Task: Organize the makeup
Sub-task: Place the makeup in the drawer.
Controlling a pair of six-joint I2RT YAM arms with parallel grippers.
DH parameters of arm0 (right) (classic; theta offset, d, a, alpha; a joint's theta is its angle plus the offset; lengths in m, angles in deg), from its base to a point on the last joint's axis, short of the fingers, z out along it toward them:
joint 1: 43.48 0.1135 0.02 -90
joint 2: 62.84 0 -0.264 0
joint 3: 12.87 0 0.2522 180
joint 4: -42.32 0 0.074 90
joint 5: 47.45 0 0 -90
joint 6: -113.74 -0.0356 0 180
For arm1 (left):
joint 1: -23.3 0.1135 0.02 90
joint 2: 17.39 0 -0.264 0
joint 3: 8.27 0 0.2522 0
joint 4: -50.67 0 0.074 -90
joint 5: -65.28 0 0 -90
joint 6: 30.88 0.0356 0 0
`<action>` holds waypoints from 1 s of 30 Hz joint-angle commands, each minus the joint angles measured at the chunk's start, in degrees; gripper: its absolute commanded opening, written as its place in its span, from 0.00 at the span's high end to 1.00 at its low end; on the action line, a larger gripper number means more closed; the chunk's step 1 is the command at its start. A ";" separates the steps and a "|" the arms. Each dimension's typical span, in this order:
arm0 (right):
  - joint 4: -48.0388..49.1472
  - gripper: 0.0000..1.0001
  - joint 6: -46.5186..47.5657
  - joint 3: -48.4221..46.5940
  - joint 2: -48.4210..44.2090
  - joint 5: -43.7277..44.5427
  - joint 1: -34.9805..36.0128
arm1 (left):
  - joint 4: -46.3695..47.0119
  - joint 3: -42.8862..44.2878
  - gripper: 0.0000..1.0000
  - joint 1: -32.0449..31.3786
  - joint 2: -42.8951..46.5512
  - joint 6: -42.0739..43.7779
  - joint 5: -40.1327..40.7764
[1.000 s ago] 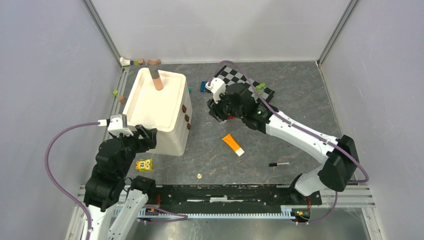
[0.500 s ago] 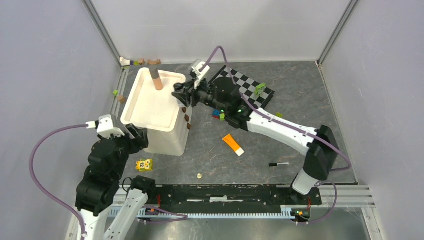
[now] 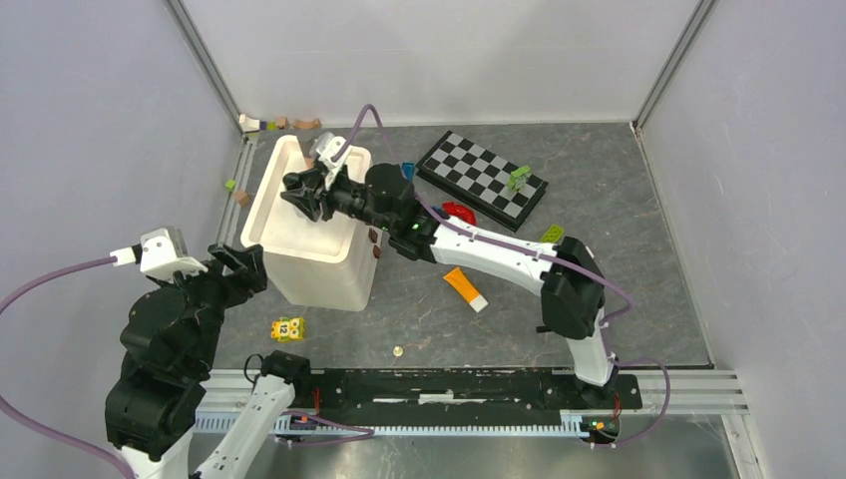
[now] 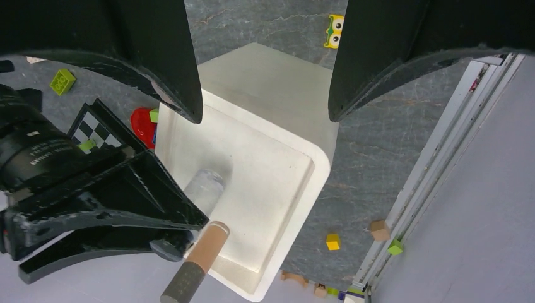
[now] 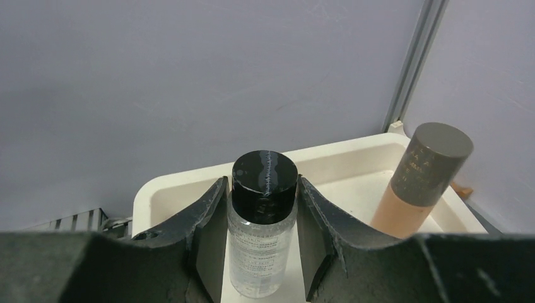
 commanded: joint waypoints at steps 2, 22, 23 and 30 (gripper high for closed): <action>8.36 0.81 2.88 -6.87 4.50 5.57 1.48 | -1.05 1.46 0.20 0.39 -1.15 -2.61 -0.75; 10.29 0.82 8.00 -19.60 17.16 18.51 1.94 | -0.90 0.74 0.20 0.37 1.30 -1.88 -0.88; 10.41 0.82 7.87 -19.82 17.53 18.48 1.94 | -0.72 0.57 0.20 0.38 1.53 -1.88 -0.93; 10.44 0.76 9.57 -20.41 18.80 19.16 1.81 | -0.65 0.17 0.20 0.36 1.85 -1.79 -1.12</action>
